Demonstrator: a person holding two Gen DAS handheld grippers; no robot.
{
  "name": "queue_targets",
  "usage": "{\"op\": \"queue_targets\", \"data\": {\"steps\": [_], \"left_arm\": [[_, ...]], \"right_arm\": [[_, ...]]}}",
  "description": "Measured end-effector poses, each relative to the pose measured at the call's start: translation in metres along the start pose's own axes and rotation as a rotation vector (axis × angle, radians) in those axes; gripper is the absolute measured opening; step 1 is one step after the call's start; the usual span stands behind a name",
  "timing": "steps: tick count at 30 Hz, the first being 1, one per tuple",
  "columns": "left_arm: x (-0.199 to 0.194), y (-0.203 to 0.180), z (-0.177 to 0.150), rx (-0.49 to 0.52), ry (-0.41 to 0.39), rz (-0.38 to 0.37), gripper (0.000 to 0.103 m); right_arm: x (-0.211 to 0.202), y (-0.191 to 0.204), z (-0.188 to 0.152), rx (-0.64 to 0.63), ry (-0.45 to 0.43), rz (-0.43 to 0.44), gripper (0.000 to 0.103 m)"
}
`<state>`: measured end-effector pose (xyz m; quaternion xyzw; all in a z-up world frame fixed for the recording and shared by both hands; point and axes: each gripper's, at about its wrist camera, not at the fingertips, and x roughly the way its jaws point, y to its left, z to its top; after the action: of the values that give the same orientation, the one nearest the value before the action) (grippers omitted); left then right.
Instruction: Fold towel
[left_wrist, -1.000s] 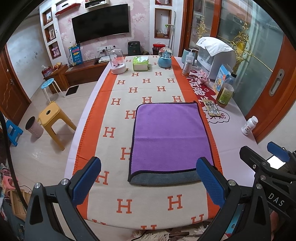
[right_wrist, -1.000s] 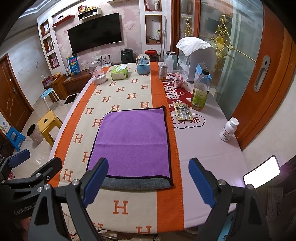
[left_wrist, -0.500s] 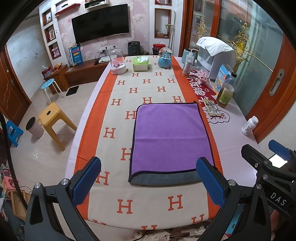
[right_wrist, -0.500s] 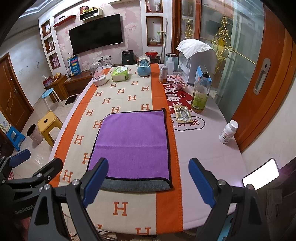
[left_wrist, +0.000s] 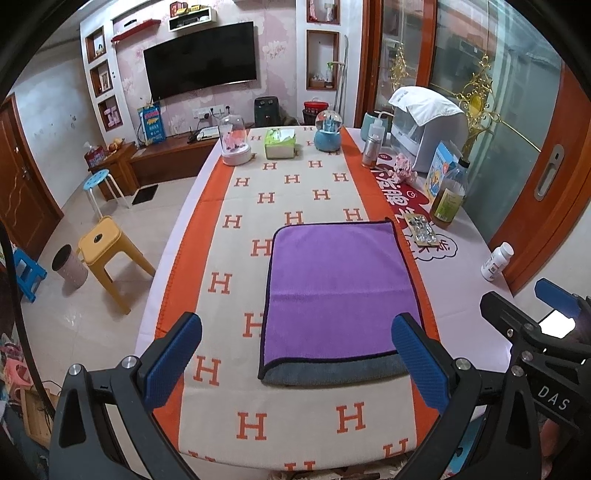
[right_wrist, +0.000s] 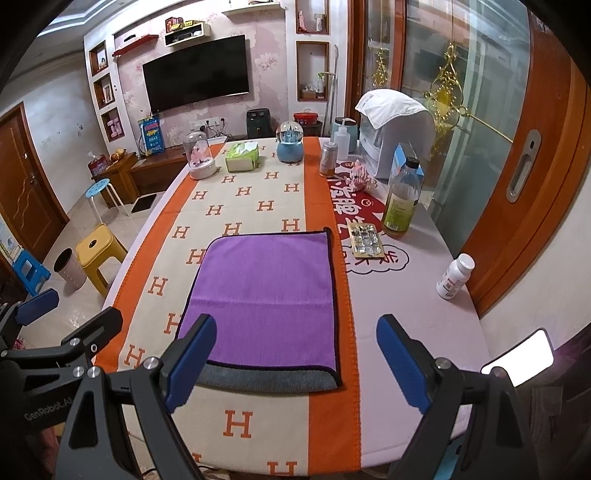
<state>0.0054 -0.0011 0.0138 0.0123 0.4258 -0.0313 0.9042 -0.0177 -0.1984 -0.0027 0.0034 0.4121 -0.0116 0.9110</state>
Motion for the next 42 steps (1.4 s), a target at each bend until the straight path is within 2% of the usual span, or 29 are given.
{"op": "queue_targets", "data": {"steps": [20,31,37,42], "left_arm": [[-0.002,-0.002,0.012,0.04,-0.067,0.004,0.102],[0.026,0.008,0.012,0.014,0.002,-0.019,0.102],[0.05,0.02,0.004,-0.002,0.028,-0.007,0.102],[0.073,0.034,-0.007,-0.019,0.059,-0.033,0.102]], "right_arm": [[0.008,-0.007,0.011,0.007,-0.037,-0.004,0.089],[0.023,-0.013,0.002,0.002,-0.039,-0.025,0.089],[0.045,-0.026,-0.01,-0.006,-0.015,-0.039,0.089],[0.065,-0.036,-0.024,-0.046,0.004,-0.024,0.089]]}}
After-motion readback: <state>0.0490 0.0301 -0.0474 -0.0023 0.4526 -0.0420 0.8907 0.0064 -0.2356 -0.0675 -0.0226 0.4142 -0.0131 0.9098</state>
